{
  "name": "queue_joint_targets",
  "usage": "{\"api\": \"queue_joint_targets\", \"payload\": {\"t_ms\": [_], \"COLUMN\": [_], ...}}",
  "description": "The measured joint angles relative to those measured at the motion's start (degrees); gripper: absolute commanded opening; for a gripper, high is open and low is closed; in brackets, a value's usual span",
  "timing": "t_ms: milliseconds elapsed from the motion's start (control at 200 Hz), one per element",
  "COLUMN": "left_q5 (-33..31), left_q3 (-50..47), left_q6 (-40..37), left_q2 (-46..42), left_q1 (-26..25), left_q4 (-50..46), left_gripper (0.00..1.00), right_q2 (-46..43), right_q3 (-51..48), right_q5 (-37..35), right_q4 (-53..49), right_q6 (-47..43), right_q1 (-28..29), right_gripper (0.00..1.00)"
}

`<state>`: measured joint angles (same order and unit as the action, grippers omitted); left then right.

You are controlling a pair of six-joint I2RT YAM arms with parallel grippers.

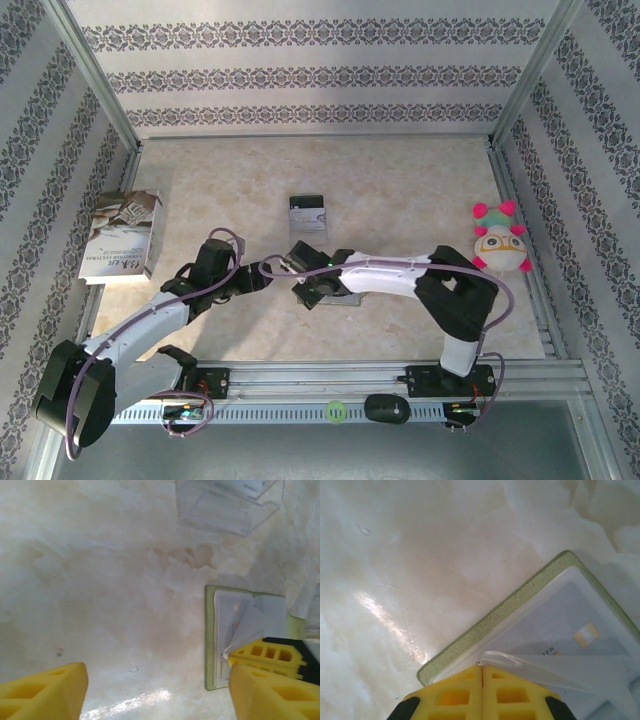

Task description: Take the credit cards out of the card holder

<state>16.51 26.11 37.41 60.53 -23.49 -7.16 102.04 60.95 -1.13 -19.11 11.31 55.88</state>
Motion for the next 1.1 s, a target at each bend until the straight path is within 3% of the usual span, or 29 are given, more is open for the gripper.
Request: {"api": "queue_joint_targets", "payload": {"t_ms": [195, 465, 869, 1024, 1099], "left_q5": [-0.4, -0.7, -1.7, -1.7, -1.5], "left_q3": [0.3, 4.6, 10.6, 13.0, 14.0], "left_q6": [1.3, 2.4, 2.3, 1.6, 1.4], "left_q2": [5.7, 17.5, 26.8, 30.2, 30.9], "left_q1": [-5.5, -12.0, -14.4, -14.5, -14.5], "left_q4": [5.0, 11.1, 11.0, 8.2, 7.1], "left_gripper": [0.54, 0.35, 0.26, 0.22, 0.22], "right_q2": [-9.5, -14.3, -20.6, -21.6, -23.3], "right_q3": [-10.4, -20.9, -29.4, -29.6, -29.6], "right_q5": [6.3, 9.8, 8.2, 5.4, 2.7], "right_q4": [13.3, 25.5, 31.6, 29.7, 26.7], "right_q6": [4.3, 11.1, 18.6, 22.6, 24.7], "right_q1": [-3.5, -5.1, -5.1, -5.1, -5.1], "right_gripper": [0.0, 0.0, 0.0, 0.12, 0.23]}}
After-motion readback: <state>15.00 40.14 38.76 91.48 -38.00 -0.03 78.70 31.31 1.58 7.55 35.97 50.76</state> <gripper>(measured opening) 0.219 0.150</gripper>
